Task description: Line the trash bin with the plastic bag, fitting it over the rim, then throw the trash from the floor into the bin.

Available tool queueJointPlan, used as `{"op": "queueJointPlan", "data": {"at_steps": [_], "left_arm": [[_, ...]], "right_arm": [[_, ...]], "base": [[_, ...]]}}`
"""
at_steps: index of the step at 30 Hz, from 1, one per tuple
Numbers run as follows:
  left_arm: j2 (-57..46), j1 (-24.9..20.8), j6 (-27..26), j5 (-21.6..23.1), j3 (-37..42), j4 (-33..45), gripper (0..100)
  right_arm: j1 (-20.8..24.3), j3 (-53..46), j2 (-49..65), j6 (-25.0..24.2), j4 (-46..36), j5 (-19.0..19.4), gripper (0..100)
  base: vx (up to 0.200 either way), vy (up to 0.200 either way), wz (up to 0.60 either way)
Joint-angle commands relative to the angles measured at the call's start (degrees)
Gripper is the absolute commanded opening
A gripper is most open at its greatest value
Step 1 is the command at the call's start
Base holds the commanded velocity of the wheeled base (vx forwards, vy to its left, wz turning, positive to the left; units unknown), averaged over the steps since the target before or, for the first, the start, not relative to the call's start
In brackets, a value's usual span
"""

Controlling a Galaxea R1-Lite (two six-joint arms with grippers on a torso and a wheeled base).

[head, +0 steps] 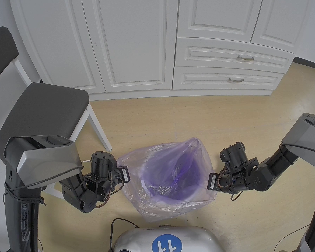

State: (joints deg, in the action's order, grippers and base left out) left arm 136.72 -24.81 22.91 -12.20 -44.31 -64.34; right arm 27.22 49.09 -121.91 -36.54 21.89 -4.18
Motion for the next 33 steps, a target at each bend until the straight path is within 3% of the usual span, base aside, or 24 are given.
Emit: {"op": "queueJointPlan", "data": {"at_steps": [1, 7, 13, 29, 33], "left_arm": [[0.3, -0.3, 0.0, -0.2, 0.2, -0.2, 0], [-0.5, -0.4, -0.1, -1.5, 0.3, -0.2, 0], [0.0, -1.4, 0.0, -1.6, 0.3, -0.3, 0], [0.4, -1.2, 0.4, -1.6, 0.0, -1.0, 0], [-2.5, -1.2, -1.6, -1.0, 3.9, -0.2, 0]], "right_arm": [[-0.9, -0.6, 3.3, 0.6, -0.3, -0.2, 0], [-0.9, -1.9, 4.7, 3.1, -0.8, -0.9, 0], [-0.9, -1.6, 2.6, 3.3, -0.9, -2.8, 0], [-3.0, -0.1, -1.5, 3.6, -0.9, -3.0, 0], [-3.3, -1.6, 0.5, 7.1, -3.9, -3.9, 0]], "base": [[0.000, 0.000, 0.00], [0.000, 0.000, 0.00], [0.000, 0.000, 0.00], [0.000, 0.000, 0.00], [0.000, 0.000, 0.00]]}}
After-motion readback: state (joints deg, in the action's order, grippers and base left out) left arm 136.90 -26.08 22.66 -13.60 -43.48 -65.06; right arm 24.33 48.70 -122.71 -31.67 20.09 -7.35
